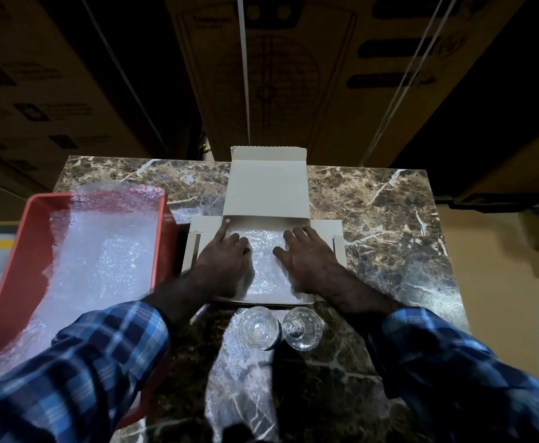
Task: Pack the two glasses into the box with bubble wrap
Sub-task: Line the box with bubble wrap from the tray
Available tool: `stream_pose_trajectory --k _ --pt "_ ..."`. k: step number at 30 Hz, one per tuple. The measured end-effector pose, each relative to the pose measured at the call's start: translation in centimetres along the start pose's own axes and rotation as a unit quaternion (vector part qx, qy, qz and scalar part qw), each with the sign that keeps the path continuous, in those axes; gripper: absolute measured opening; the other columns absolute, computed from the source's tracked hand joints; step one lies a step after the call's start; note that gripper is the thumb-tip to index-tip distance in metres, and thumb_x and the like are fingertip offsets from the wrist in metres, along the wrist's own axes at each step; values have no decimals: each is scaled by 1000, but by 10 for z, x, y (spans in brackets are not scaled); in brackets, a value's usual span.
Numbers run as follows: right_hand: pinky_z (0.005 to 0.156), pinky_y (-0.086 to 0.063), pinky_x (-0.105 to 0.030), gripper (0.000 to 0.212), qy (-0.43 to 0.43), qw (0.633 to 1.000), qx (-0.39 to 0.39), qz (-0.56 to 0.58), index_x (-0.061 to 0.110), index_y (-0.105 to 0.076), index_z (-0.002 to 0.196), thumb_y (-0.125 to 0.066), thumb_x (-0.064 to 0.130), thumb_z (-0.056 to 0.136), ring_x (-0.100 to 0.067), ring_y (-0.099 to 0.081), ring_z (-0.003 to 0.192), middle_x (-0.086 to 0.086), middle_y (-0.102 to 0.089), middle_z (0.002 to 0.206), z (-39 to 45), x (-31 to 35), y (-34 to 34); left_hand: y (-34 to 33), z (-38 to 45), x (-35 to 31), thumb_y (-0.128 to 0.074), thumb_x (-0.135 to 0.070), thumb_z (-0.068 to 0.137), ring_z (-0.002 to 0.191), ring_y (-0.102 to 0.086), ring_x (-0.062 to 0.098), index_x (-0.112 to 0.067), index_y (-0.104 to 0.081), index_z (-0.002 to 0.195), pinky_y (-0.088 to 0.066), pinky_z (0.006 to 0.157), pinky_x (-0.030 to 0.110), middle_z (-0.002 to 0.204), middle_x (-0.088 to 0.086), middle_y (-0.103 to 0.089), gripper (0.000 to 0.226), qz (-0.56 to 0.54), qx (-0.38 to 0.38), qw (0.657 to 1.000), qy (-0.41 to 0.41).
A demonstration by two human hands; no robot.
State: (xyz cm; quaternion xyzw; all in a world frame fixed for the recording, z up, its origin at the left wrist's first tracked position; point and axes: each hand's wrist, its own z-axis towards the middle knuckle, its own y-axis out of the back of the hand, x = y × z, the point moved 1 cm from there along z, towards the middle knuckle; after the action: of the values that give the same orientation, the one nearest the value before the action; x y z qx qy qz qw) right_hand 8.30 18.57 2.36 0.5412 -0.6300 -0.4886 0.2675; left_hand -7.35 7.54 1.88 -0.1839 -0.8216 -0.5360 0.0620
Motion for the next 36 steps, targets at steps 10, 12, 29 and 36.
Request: stream_pose_trajectory --k 10,12,29,36 --pt "121 -4 -58 60 -34 998 31 -34 12 -43 141 -62 35 88 -37 -32 136 -20 -40 143 -4 13 -5 9 -1 -1 -68 -48 82 127 -45 36 1 -56 132 -6 116 70 136 18 -48 71 18 92 995 -19" --pt "121 -3 -57 61 -41 998 32 -36 11 -44 141 -62 35 88 -36 -33 136 -19 -42 143 -3 13 -4 9 -2 -1 -89 -32 58 101 -62 38 4 -72 100 -29 107 73 108 20 -63 58 35 28 999 -25" --pt "122 4 -55 77 -42 996 68 -35 5 -48 143 -64 56 87 -39 -16 149 -22 -35 155 -8 2 10 14 -5 -4 -49 -25 96 145 -22 39 -2 -45 142 0 121 60 154 20 -30 52 -29 48 991 119" --pt "95 -45 -37 46 -36 973 -129 186 8 -65 118 -66 44 89 -31 -60 108 -12 -69 114 -21 5 55 60 -75 26 -65 -39 87 141 -35 33 -11 -56 137 -14 119 55 149 14 -46 58 -176 -137 965 134"
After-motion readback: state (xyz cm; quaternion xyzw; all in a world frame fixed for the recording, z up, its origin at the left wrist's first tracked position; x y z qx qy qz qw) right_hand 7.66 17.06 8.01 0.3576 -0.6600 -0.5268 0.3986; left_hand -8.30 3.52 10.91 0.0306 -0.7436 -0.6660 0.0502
